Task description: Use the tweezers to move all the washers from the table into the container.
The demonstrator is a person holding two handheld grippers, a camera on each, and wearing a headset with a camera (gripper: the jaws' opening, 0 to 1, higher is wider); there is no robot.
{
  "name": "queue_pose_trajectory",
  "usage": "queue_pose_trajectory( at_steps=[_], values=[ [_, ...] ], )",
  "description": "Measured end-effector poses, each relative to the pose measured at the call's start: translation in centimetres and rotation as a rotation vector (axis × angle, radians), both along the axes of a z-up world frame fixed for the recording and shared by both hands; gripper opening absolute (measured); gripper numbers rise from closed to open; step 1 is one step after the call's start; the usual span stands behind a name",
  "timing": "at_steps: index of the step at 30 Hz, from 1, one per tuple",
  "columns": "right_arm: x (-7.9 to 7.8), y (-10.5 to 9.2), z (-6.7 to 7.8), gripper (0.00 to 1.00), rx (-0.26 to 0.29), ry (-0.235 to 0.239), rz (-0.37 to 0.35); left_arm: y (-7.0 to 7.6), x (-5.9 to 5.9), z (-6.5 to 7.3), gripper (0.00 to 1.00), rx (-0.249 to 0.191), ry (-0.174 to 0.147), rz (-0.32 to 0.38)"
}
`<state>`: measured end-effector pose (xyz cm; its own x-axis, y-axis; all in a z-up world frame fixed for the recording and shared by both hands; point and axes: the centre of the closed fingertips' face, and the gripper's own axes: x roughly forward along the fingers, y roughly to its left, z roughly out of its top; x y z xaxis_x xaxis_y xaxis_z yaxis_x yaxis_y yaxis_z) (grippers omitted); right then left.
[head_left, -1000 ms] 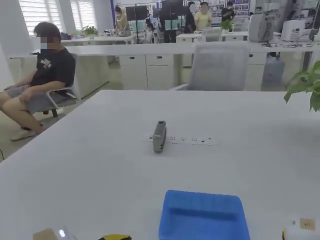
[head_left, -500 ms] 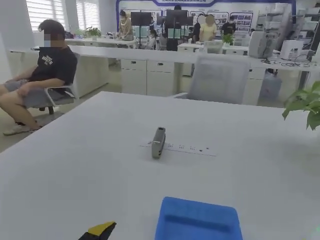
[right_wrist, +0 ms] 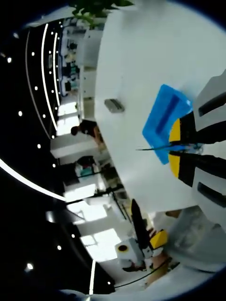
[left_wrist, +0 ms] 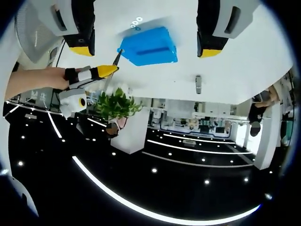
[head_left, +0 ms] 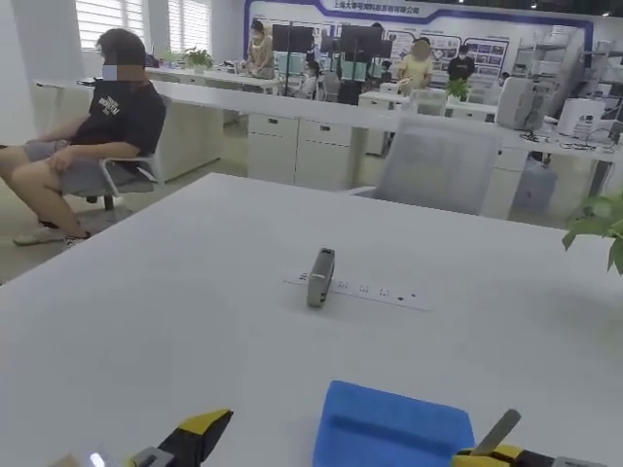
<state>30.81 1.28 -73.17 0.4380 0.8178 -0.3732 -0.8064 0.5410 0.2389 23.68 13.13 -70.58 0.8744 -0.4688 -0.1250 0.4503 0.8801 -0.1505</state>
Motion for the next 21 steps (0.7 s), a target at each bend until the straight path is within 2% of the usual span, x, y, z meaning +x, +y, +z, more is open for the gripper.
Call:
queue_pose_trajectory(
  at_steps=[2, 5, 8, 10, 15, 18, 21],
  values=[
    [1.2, -0.2, -0.1, 0.03, 0.009, 0.002, -0.029, 0.0, 0.0, -0.2, 0.89, 0.016, 0.006, 0.0],
    [3.1, -0.6, -0.8, 0.03, -0.02, -0.008, -0.07, 0.1, -0.1, -0.4, 0.87, 0.025, 0.012, 0.002],
    [5.1, -1.0, -2.1, 0.03, -0.059, -0.008, -0.106, 0.3, 0.0, -0.2, 0.86, 0.007, 0.008, 0.009],
    [5.8, -0.9, -2.9, 0.03, -0.079, -0.004, -0.116, 0.5, 0.0, -0.4, 0.84, 0.015, 0.021, 0.015],
    [6.5, -0.7, -4.6, 0.03, -0.12, 0.013, -0.114, 0.5, 0.0, -0.6, 0.84, 0.04, 0.019, 0.018],
    [6.8, -1.0, -5.8, 0.03, -0.145, 0.023, -0.112, 0.6, 0.0, -0.6, 0.82, 0.039, 0.018, 0.023],
    [7.0, -1.1, -6.3, 0.03, -0.147, 0.028, -0.109, 0.7, 0.1, -0.5, 0.81, 0.03, 0.017, 0.028]
  ],
)
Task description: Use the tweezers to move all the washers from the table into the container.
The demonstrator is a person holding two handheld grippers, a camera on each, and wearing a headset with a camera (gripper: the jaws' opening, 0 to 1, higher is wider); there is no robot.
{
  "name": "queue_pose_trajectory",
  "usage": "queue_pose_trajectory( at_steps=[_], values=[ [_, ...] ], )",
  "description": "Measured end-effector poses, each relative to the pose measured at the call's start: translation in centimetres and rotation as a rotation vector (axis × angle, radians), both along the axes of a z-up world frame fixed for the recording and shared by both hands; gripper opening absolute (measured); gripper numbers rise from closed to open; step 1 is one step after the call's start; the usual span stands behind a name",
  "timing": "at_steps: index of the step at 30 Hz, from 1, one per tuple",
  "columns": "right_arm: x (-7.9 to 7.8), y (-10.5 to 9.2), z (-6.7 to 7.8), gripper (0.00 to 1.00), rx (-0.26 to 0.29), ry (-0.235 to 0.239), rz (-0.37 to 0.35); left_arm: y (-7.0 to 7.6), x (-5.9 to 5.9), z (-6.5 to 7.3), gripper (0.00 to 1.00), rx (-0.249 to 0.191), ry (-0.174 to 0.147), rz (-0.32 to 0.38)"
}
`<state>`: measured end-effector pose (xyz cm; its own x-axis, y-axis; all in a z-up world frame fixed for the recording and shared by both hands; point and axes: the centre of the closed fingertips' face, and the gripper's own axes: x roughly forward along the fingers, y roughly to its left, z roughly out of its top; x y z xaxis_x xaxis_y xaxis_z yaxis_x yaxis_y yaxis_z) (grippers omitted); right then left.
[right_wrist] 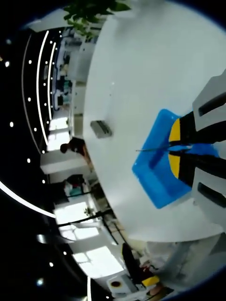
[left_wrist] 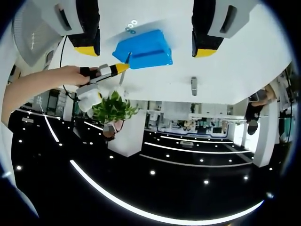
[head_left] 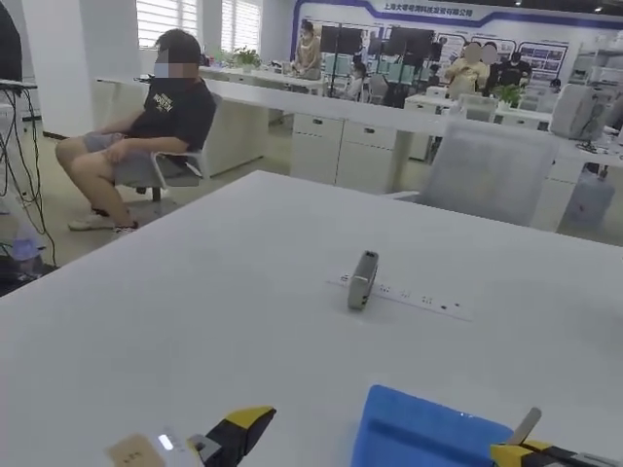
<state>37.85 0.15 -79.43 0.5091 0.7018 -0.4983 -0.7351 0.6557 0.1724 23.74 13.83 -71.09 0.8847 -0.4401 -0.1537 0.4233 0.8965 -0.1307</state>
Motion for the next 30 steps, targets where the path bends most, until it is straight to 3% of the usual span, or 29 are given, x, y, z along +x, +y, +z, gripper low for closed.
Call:
queue_pose_trajectory(
  at_steps=[14, 30],
  values=[
    [-0.2, 0.2, -0.2, 0.03, 0.0, -0.009, 0.0, 0.1, 0.0, -0.3, 0.79, 0.008, 0.01, 0.004],
    [-4.1, 1.5, 4.6, 0.03, 0.125, -0.059, 0.04, -0.1, -0.1, -0.3, 0.77, 0.016, 0.014, -0.009]
  ],
)
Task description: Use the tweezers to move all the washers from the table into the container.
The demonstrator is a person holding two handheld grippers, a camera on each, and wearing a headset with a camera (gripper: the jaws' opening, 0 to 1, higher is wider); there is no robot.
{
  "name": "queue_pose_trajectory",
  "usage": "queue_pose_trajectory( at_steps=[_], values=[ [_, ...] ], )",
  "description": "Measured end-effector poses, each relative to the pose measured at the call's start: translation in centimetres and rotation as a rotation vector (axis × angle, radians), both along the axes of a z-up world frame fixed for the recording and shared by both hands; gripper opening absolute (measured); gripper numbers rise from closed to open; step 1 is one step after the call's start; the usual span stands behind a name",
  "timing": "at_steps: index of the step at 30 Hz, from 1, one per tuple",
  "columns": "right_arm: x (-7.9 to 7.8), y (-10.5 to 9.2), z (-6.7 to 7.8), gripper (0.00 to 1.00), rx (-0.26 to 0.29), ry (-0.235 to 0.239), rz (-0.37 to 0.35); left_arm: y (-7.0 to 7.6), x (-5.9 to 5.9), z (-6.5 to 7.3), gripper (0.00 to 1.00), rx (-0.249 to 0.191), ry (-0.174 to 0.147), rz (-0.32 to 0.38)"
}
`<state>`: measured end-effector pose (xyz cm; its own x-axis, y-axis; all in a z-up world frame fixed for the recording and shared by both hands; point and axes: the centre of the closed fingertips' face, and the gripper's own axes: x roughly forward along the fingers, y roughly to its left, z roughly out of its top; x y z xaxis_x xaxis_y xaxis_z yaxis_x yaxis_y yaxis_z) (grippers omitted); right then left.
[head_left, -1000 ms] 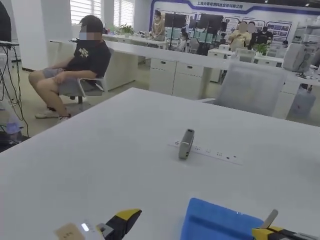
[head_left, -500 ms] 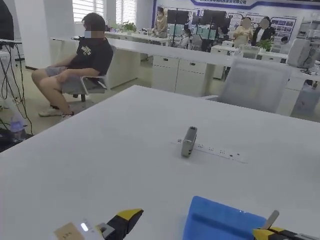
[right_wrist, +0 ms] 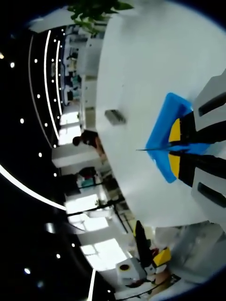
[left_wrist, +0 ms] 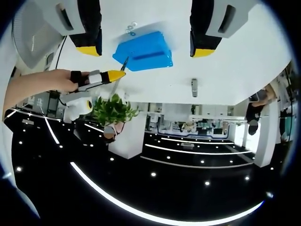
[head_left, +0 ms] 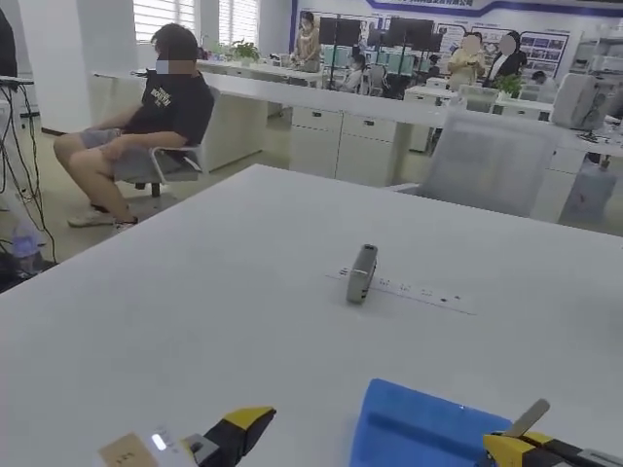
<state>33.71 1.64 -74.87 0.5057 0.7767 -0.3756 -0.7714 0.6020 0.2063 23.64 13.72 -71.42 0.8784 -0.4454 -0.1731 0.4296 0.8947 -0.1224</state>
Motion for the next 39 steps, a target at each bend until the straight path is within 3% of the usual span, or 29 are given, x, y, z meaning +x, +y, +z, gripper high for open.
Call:
queue_pose_trajectory(
  at_steps=[8, 22, 27, 39],
  values=[
    [-2.3, 1.0, 0.3, 0.03, 0.028, 0.012, 0.039, -0.1, -0.1, -0.1, 0.77, 0.003, 0.004, -0.007],
    [-4.5, 2.5, -4.6, 0.03, -0.031, 0.097, 0.098, -0.3, -0.1, -0.4, 0.76, 0.019, 0.015, -0.018],
    [-4.7, 2.7, -5.6, 0.03, -0.041, 0.12, 0.106, -0.4, -0.1, -0.5, 0.76, 0.025, 0.02, -0.02],
    [-5.2, 2.8, -6.2, 0.03, -0.111, 0.071, 0.181, -0.4, -0.2, -0.9, 0.75, 0.048, 0.03, -0.024]
  ],
)
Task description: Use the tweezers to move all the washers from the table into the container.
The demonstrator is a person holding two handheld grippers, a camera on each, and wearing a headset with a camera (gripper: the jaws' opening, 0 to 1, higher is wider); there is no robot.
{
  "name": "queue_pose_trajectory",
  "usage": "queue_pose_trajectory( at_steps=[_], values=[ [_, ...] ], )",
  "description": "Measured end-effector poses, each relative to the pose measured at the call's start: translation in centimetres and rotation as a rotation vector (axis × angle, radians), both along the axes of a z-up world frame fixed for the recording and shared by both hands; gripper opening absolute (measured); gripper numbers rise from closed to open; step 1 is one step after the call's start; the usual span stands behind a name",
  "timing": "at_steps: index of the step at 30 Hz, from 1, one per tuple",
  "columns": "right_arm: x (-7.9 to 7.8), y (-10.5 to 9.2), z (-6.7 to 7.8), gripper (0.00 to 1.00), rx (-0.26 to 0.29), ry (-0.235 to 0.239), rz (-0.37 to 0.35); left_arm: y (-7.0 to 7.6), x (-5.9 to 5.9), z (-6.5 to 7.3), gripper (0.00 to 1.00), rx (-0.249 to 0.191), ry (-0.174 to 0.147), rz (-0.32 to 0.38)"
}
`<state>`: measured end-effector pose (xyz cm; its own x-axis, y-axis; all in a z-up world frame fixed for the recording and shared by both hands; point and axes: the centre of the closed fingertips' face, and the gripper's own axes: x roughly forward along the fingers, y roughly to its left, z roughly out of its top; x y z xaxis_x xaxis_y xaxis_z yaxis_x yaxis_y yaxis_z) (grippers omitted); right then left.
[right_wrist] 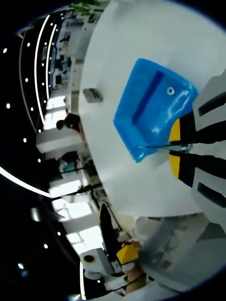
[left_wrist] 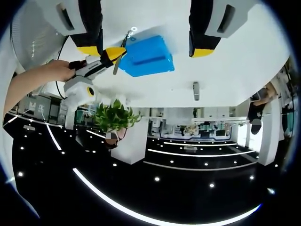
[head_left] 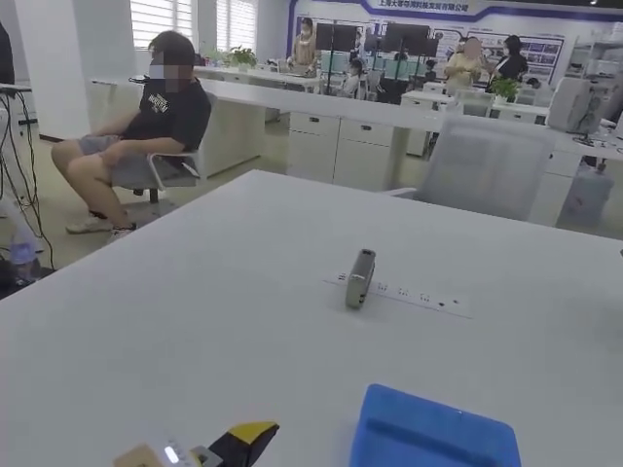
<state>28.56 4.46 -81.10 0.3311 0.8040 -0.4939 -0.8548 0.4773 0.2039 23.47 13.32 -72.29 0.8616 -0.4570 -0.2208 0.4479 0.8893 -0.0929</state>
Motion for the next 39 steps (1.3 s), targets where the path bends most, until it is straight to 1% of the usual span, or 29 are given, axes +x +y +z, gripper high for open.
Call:
queue_pose_trajectory(
  at_steps=[3, 6, 9, 10, 12, 14, 19, 24, 25, 28, 31, 32, 33, 38, 39],
  values=[
    [-0.3, 0.1, 0.0, 0.03, -0.001, 0.002, 0.024, -0.1, 0.0, 0.1, 0.75, -0.003, -0.003, -0.003],
    [-0.7, 0.1, 0.0, 0.03, -0.014, -0.002, 0.057, 0.0, 0.0, -0.1, 0.75, 0.003, 0.003, -0.004],
    [-1.4, 0.4, 0.0, 0.03, -0.025, 0.008, 0.101, -0.1, -0.1, -0.1, 0.75, 0.008, 0.004, -0.007],
    [-1.6, 0.4, -0.1, 0.03, -0.028, 0.017, 0.112, -0.1, -0.1, -0.2, 0.75, 0.009, 0.006, -0.008],
    [-2.0, 0.5, 0.0, 0.03, -0.033, 0.017, 0.131, -0.2, -0.1, -0.1, 0.75, 0.01, 0.005, -0.01],
    [-2.6, 0.6, 0.0, 0.03, -0.034, 0.027, 0.152, -0.2, -0.1, -0.1, 0.75, 0.011, 0.005, -0.01],
    [-3.5, 0.5, -0.2, 0.03, -0.047, 0.029, 0.187, -0.2, -0.1, -0.1, 0.75, 0.009, 0.003, -0.012],
    [-4.2, 0.6, -0.1, 0.03, -0.055, 0.018, 0.216, -0.2, -0.1, -0.2, 0.74, 0.014, 0.005, -0.016],
    [-4.4, 0.6, -0.2, 0.03, -0.063, 0.014, 0.222, -0.2, -0.1, -0.2, 0.74, 0.016, 0.007, -0.016],
    [-4.9, 0.6, -0.1, 0.03, -0.089, -0.03, 0.253, -0.2, -0.1, -0.2, 0.74, 0.018, 0.005, -0.016],
    [-5.6, 0.6, -0.2, 0.03, -0.14, -0.11, 0.315, -0.2, -0.1, -0.2, 0.74, 0.018, 0.004, -0.015],
    [-5.7, 0.5, -0.3, 0.03, -0.156, -0.128, 0.318, -0.2, -0.1, -0.2, 0.74, 0.018, 0.003, -0.015],
    [-5.8, 0.4, -0.3, 0.03, -0.169, -0.138, 0.318, -0.2, -0.1, -0.2, 0.74, 0.018, 0.004, -0.015],
    [-5.8, 0.4, -0.3, 0.03, -0.173, -0.151, 0.308, -0.3, -0.1, -0.3, 0.73, 0.024, 0.008, -0.017],
    [-5.8, 0.4, -0.3, 0.03, -0.185, -0.162, 0.303, -0.3, -0.2, -0.3, 0.73, 0.024, 0.008, -0.018]
  ],
)
